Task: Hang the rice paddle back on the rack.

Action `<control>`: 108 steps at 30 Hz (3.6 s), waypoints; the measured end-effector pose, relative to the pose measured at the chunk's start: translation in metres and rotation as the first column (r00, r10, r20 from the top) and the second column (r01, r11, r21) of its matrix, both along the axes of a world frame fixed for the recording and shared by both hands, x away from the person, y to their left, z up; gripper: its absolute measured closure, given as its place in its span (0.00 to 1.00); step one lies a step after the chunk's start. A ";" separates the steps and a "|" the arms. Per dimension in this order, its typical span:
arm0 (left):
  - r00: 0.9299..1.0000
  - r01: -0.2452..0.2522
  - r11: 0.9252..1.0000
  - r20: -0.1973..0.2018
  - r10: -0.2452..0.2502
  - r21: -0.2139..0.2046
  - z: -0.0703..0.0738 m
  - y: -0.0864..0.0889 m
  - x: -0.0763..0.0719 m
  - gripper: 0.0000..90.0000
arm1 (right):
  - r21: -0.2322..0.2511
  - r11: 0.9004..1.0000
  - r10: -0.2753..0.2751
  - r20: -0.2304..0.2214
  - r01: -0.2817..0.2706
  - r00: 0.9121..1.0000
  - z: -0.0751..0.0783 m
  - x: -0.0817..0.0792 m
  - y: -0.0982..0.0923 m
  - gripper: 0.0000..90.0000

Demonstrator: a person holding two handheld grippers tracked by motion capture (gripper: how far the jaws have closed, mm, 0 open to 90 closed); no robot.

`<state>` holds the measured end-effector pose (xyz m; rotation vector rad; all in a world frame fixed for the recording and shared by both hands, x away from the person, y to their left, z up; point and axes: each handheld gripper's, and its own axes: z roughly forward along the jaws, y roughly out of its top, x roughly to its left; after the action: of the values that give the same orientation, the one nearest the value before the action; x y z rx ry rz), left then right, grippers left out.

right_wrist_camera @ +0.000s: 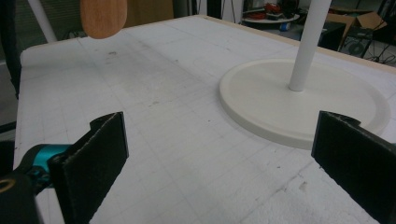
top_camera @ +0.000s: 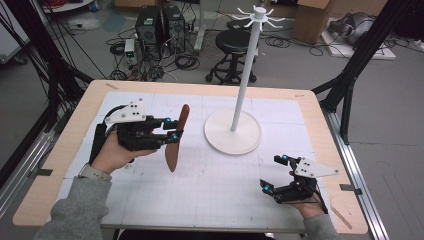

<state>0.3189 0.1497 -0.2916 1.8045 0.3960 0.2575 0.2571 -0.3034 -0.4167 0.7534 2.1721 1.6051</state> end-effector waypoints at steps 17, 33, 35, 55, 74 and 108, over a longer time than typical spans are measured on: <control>0.997 0.065 0.998 0.046 -0.065 0.000 0.045 -0.021 0.031 0.72 | 0.034 0.999 -0.015 0.013 0.015 1.000 0.002 0.001 -0.006 0.03; 0.997 0.055 0.998 0.046 -0.055 0.006 0.079 -0.039 0.062 0.72 | 0.041 0.999 -0.020 0.004 0.020 1.000 0.000 0.000 -0.009 0.03; 0.996 0.077 0.997 0.056 -0.076 -0.009 0.086 -0.042 0.063 0.72 | 0.035 0.999 -0.019 0.004 0.019 1.000 0.000 0.000 -0.009 0.03; 0.997 0.068 0.997 0.045 -0.066 -0.031 0.138 -0.091 0.087 0.72 | 0.036 0.999 -0.019 -0.001 0.019 1.000 -0.001 0.001 -0.008 0.03; 0.998 -0.035 0.999 0.049 0.036 -0.016 0.144 -0.115 0.102 0.72 | 0.028 1.000 -0.010 -0.006 0.010 1.000 -0.001 0.001 -0.007 0.03; 0.993 -0.077 0.997 0.093 0.075 0.017 0.147 -0.136 0.080 0.72 | 0.019 1.000 0.003 -0.003 -0.003 1.000 -0.002 0.003 -0.005 0.03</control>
<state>0.3990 0.0134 -0.1442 1.7925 0.3983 0.3973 0.2599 -0.3080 -0.4189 0.7592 2.1641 1.6296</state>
